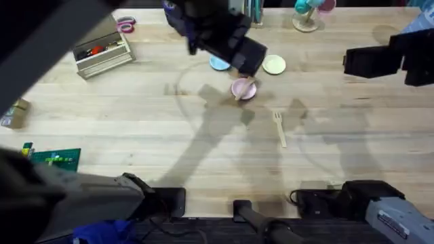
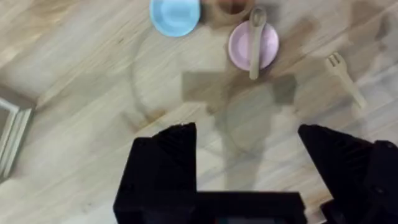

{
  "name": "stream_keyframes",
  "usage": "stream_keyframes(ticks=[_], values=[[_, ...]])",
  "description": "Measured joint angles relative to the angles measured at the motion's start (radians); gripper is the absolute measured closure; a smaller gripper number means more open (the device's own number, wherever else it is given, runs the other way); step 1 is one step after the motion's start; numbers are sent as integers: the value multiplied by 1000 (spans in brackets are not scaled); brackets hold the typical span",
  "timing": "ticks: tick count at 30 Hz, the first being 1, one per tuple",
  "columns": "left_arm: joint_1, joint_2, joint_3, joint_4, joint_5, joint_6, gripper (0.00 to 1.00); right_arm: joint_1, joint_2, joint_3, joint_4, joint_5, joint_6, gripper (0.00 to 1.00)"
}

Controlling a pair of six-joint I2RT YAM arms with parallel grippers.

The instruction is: Pick up a utensil and set it on the pink plate, then put the other utensil in the container.

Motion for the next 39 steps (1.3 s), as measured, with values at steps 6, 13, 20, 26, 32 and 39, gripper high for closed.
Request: stream_keyframes(ticks=[6,13,20,26,32,39], values=[[62,-154,-146,23,-3,-5,5,0,0,0,0,0,0,3],[77,-337,-310,105,-2,-9,5,0,0,0,0,0,0,3],[77,-532,-456,188,6,-8,5,0,0,0,0,0,0,4],[77,-687,-532,244,10,-8,6,0,0,0,0,0,0,3],[77,-742,-571,255,21,-8,5,0,0,0,0,0,0,3],[77,-730,-622,253,25,-8,5,0,0,0,0,0,0,3]])
